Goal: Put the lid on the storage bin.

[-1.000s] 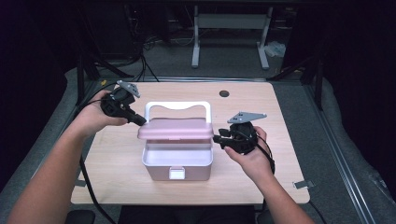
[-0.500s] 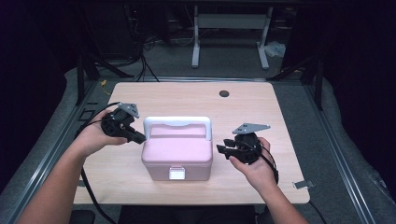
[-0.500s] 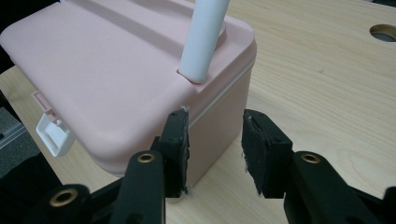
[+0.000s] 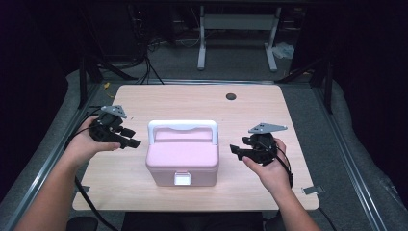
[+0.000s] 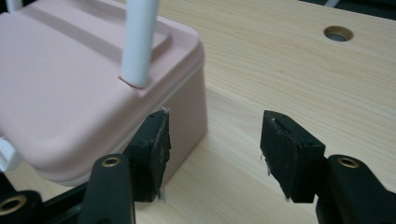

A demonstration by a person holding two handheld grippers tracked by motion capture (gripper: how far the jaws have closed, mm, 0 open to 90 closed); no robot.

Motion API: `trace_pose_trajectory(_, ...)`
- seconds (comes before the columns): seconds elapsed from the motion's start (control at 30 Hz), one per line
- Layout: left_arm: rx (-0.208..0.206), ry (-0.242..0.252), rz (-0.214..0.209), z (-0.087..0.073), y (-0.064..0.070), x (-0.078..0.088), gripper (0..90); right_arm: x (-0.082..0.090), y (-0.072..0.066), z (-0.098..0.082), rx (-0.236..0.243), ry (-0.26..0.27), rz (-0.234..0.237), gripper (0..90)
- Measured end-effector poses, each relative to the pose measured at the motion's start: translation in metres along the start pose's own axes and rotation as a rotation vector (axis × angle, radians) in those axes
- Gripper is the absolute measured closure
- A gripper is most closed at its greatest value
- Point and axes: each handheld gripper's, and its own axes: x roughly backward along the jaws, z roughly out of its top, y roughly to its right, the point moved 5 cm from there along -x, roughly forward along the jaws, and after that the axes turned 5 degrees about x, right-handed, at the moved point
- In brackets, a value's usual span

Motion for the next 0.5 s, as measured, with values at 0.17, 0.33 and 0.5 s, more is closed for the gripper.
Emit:
trace_pose_trajectory(0.17, 0.049, 0.003, 0.022, -0.022, -0.009, -0.008, 45.5, 0.002, 0.014, -0.011, -0.031, -0.015, -0.026, 40.4)
trace_pose_trajectory(0.33, 0.08, 0.006, 0.052, -0.039, -0.015, -0.015, 45.4, -0.002, 0.024, -0.022, -0.048, -0.035, -0.063, 38.9)
trace_pose_trajectory(0.5, 0.152, 0.024, 0.076, -0.061, -0.018, -0.027, 45.1, -0.007, 0.037, -0.036, -0.091, -0.032, -0.099, 37.4)
